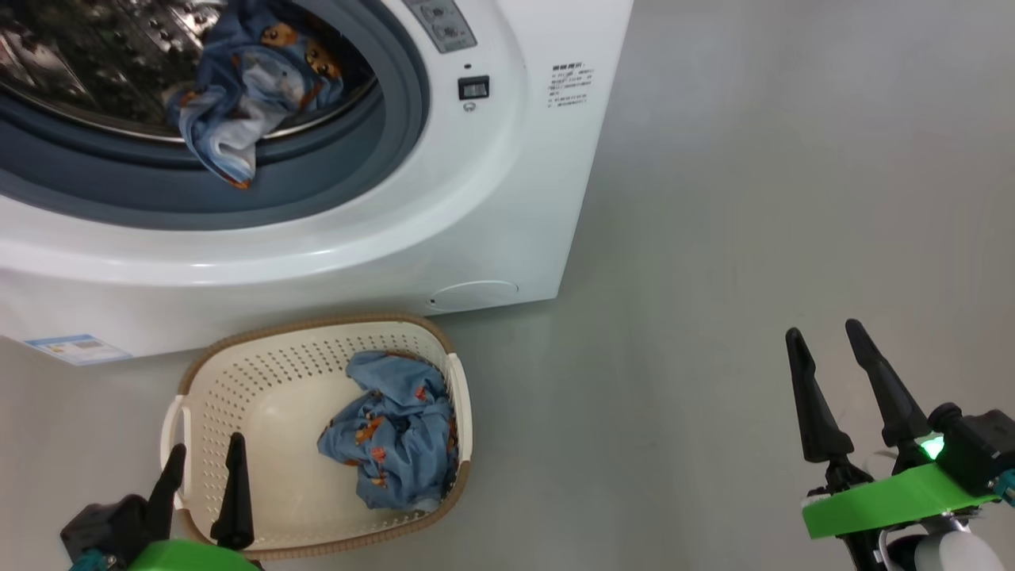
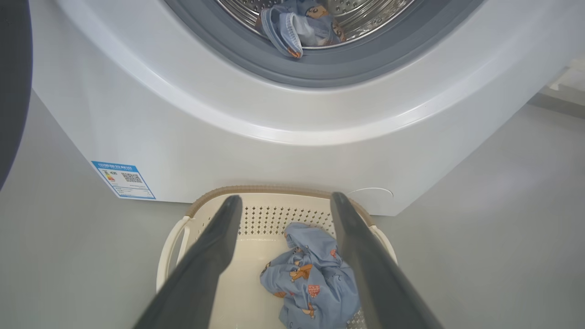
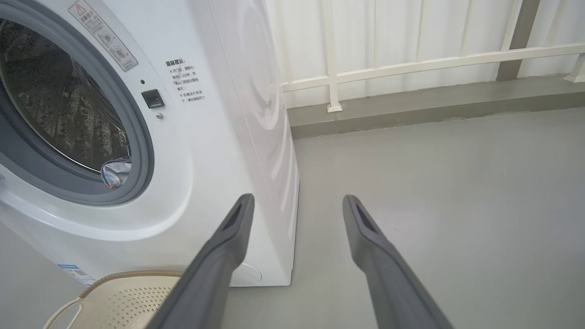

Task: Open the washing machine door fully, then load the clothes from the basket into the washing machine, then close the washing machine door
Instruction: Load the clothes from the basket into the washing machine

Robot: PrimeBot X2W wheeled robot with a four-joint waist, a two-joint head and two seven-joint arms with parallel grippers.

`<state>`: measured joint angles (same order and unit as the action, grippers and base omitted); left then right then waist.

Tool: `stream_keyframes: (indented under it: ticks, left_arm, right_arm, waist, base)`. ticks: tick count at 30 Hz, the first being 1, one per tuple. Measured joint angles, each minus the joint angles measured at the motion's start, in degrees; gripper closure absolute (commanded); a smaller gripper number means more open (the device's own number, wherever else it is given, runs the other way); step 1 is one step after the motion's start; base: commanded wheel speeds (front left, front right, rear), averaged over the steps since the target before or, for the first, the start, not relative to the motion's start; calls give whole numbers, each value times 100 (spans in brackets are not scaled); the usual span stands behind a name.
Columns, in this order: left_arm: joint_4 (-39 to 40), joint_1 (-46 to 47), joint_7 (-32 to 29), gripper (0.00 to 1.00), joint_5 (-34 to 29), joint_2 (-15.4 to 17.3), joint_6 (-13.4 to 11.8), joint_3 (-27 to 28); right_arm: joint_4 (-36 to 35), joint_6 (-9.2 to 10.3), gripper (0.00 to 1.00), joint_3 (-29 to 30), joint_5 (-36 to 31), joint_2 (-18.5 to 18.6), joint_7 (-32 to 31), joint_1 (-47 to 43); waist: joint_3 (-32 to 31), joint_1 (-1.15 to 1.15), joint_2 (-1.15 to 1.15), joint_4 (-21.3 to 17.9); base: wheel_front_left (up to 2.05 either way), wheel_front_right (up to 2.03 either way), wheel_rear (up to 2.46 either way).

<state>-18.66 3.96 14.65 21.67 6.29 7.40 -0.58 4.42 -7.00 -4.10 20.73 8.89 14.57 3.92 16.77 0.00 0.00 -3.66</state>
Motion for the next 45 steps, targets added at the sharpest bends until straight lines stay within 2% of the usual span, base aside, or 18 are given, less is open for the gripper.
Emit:
stream_keyframes:
  ticks: [11,29,45]
  left_arm:
    - [-1027,933,-1,0,344,13,0,-403]
    - [-2927,2354,-1,0,948,248,0,-1528]
    - [-3529,3083,-1,0,1788,427,0,-2786]
  right_arm:
    - [-32,0,0,-40,-46,-65,0,546]
    - [-120,0,0,-129,-155,-159,0,1123]
    - [-171,0,0,-268,-203,-211,0,1452]
  waist:
    - [557,0,0,-48]
    - [1476,0,0,-175]
    - [2129,0,0,-328]
  base:
    - [0,0,0]
    - [0,0,0]
    - [0,0,0]
